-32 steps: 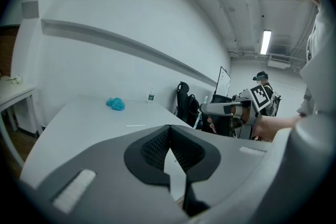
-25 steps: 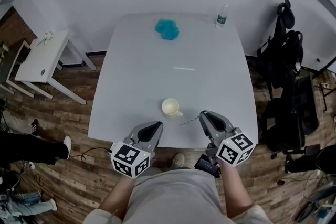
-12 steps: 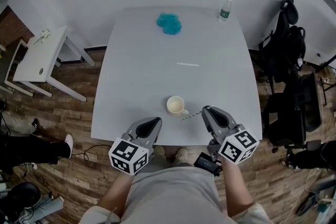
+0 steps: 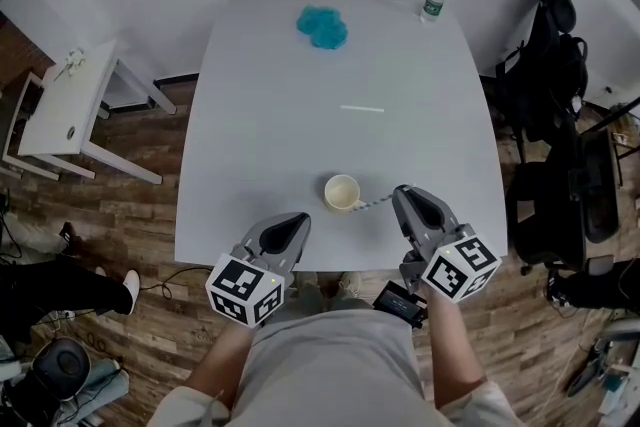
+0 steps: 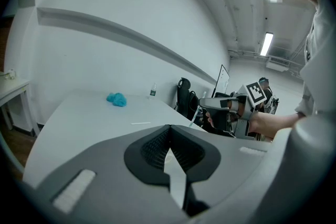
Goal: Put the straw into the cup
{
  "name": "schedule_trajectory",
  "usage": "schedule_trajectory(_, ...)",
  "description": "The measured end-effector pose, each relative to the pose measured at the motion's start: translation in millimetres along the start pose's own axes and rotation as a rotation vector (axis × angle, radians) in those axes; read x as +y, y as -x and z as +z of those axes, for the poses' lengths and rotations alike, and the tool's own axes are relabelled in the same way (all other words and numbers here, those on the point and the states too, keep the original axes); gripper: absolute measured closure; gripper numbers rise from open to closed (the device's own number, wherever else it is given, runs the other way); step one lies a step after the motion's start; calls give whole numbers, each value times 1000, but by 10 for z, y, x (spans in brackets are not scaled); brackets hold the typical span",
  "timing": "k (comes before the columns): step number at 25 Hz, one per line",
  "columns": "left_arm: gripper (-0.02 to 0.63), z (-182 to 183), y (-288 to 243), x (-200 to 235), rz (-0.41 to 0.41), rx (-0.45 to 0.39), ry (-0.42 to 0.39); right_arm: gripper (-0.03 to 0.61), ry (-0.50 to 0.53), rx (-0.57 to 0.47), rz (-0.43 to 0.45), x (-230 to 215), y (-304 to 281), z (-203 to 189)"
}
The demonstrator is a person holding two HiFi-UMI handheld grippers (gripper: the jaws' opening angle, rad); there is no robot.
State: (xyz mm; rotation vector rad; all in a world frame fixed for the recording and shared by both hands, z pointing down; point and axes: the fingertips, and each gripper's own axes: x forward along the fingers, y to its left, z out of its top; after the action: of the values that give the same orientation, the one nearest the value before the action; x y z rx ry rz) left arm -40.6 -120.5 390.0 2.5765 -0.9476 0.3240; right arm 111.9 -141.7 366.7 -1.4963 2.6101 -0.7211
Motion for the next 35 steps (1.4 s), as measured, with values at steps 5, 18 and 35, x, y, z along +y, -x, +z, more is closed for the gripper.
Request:
schedule_trajectory(5, 599, 4, -88, 116, -7, 6, 11, 551, -12, 11, -14, -75, -149, -22)
schedule_trajectory(18, 598, -28, -232, 280, -15, 5, 32, 550, -44, 51, -25, -255, -424, -233)
schedule_trajectory(35, 600, -166, -329, 527, -17, 48, 53, 549, -63, 103, -22, -383, -802, -480)
